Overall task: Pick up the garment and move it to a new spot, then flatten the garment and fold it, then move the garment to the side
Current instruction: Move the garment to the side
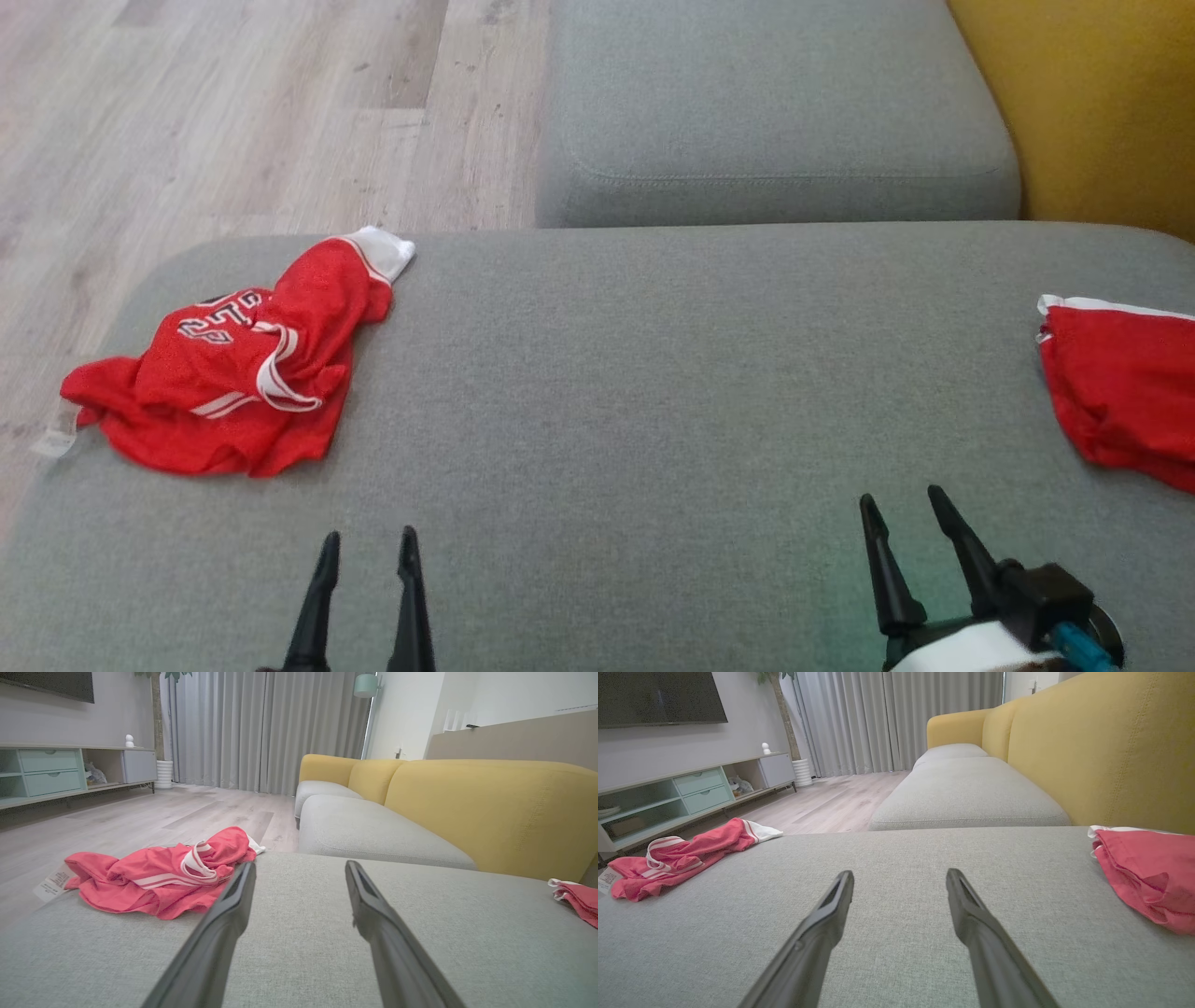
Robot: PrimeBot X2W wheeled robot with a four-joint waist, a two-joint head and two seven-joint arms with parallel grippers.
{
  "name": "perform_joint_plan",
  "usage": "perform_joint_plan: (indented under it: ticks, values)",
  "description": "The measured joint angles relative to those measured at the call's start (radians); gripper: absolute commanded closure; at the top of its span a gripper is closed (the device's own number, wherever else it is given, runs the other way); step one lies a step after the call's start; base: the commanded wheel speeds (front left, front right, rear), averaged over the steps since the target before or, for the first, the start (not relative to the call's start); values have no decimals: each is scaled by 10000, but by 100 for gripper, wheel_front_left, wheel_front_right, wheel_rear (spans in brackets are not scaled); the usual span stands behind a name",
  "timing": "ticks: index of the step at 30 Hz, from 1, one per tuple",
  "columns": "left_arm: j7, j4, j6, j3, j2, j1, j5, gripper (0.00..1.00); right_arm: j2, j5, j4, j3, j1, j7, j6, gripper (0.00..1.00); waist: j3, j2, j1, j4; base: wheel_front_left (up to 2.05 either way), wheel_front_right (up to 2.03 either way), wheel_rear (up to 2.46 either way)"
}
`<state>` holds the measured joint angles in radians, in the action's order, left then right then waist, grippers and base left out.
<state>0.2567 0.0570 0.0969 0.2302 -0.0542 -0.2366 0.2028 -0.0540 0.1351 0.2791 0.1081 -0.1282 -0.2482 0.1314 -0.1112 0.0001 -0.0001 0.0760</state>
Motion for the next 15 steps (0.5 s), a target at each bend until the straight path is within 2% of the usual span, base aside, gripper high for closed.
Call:
perform_joint_plan:
  ticks: [15]
  values:
    - [0,111,-4,-153,-6,-182,-274,0,73,-13,-378,-6,-477,0,0,0,-208,0,0,-292,0,0,0]
